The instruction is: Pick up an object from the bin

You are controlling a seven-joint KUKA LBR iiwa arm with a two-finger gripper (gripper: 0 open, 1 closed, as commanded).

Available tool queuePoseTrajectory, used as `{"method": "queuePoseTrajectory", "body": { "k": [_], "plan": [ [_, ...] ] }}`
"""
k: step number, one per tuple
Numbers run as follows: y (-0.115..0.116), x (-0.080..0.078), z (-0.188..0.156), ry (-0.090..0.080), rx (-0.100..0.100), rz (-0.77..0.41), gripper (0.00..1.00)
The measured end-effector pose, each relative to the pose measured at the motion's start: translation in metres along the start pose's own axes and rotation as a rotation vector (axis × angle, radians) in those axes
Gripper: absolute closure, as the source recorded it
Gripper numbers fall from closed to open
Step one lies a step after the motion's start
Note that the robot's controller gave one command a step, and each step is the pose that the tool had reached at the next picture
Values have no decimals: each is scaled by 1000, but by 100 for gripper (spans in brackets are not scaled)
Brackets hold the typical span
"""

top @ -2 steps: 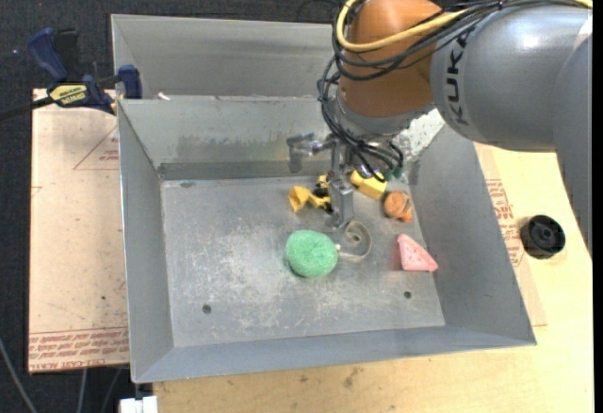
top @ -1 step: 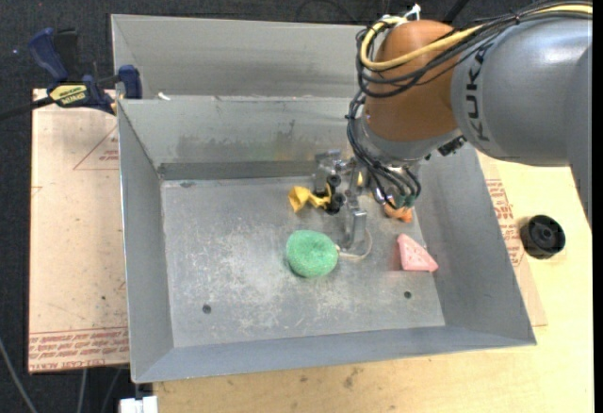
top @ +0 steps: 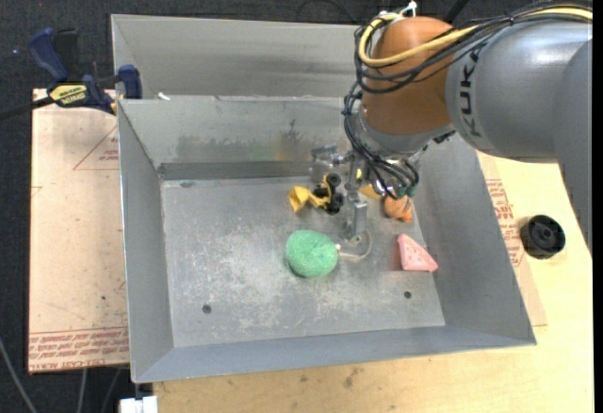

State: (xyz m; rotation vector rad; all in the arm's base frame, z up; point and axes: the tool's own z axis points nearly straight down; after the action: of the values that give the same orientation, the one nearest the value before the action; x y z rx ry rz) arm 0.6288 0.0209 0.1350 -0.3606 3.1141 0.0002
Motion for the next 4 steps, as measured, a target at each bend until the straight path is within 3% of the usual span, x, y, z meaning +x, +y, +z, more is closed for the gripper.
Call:
{"method": "queuePoseTrajectory", "body": {
  "k": [1,2,3,4],
  "plan": [
    [-3,57,50,5,-2,-33,100],
    [-3,57,50,5,-2,-32,0],
    [-3,57,50,5,-2,-32,0],
    [21,55,57,4,0,-158,0]
  ]
}}
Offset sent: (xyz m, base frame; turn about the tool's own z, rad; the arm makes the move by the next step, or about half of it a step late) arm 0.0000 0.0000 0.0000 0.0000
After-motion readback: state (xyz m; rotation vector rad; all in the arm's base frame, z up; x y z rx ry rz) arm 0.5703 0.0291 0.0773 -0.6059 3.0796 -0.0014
